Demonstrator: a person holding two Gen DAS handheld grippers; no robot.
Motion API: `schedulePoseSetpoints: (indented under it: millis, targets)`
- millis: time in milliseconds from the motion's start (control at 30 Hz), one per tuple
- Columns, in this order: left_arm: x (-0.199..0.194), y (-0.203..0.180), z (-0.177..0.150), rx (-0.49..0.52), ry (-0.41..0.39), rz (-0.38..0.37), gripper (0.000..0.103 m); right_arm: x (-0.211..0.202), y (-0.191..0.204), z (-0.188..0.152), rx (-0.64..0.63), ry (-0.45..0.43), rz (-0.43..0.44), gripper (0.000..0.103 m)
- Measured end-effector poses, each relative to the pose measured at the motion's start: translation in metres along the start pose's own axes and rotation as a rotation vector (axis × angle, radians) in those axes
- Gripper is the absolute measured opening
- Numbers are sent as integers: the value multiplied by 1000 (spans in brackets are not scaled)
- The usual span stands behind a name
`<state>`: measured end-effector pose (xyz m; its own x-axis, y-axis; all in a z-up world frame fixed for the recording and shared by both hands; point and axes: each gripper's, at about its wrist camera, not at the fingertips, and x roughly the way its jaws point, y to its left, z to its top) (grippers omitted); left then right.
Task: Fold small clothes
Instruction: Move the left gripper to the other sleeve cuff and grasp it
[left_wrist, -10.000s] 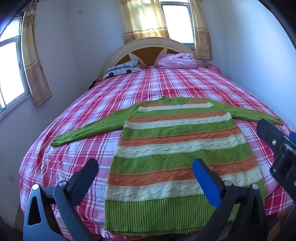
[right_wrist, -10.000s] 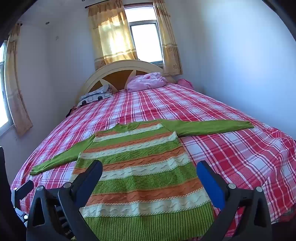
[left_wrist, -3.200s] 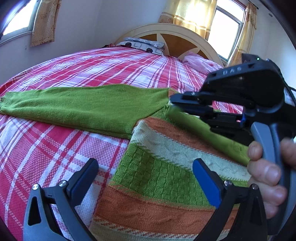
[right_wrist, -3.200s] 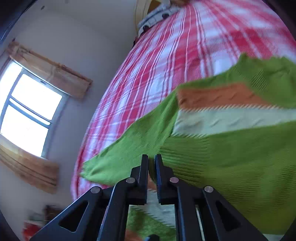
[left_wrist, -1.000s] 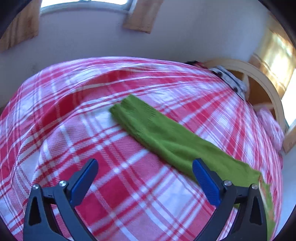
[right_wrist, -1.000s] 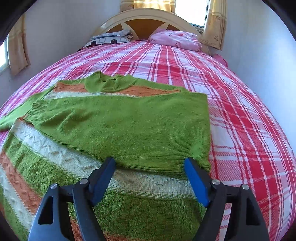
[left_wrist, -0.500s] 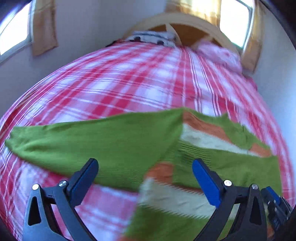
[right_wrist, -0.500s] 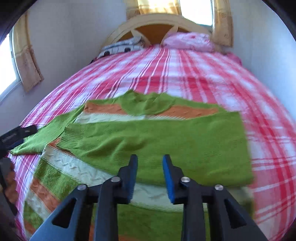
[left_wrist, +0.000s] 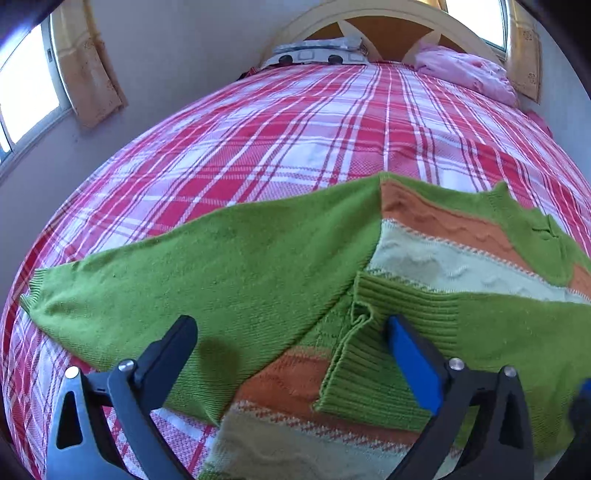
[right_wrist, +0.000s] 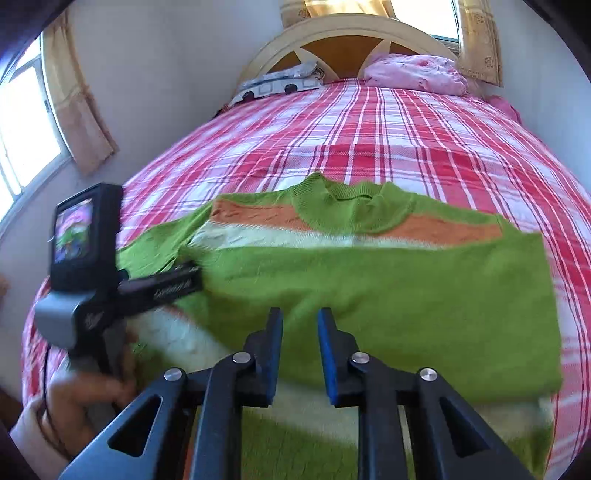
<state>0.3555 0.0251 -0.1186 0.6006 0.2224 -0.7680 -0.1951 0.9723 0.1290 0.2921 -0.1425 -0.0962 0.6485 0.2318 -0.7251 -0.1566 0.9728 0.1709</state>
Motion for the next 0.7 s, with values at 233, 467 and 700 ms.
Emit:
schedulePoseSetpoints:
  millis: [233,467,700]
  targets:
    - [4,4,2,-36,8,-41,103,50,32,11,-91,88,4,21]
    - [5,5,0,-62,10,-59,103,-25,-46,7,29,-45,-188,21]
    - [6,5,-1,-72,13,-76,103,-51,-136,-60,147,-26,-253,18]
